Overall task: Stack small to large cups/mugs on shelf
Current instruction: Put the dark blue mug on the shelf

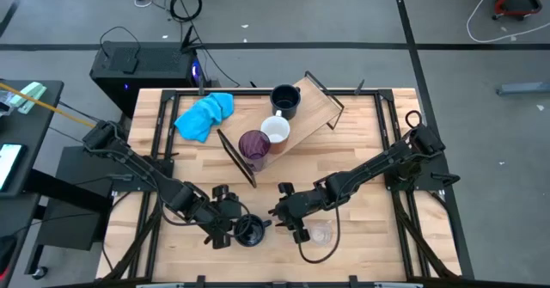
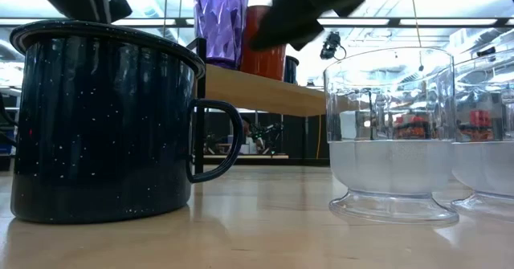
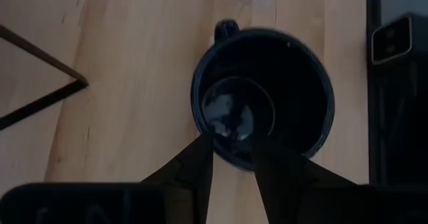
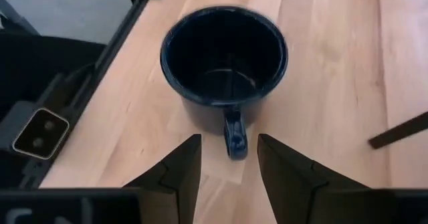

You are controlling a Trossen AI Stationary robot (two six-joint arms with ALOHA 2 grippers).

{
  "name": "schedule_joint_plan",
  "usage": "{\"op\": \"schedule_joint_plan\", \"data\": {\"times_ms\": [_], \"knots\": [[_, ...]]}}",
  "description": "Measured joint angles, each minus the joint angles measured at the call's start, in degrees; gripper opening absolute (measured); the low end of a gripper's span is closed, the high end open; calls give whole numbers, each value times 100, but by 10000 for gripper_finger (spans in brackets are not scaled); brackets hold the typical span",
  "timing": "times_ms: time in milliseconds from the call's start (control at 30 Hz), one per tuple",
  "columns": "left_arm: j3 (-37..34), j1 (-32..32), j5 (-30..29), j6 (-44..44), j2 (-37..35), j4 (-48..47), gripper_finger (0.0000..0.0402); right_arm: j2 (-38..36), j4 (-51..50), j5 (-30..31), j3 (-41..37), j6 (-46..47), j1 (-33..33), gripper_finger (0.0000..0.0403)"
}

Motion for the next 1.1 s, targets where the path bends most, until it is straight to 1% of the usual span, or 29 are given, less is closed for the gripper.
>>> {"op": "schedule_joint_plan", "data": {"times_ms": [200,400,500,633,767,933,1100], "knots": [[0,-120,87,-138,-19,-85,111,168,316,-74,-9,-143,-95,154],[-2,-458,436,-675,-19,-364,108,149,307,-90,-10,-317,-136,154],[-19,-700,459,-1008,-10,-494,104,127,325,-92,-9,-341,-166,154],[-225,-892,413,-1420,131,-222,95,125,269,-103,-11,-328,-171,154],[-394,-906,425,-1589,428,146,83,125,247,-104,-10,-344,-171,154],[-404,-819,523,-1552,835,678,74,125,186,-103,-11,-347,-208,154],[-404,-683,656,-1381,1256,1217,75,125,116,-103,-10,-343,-243,154]]}}
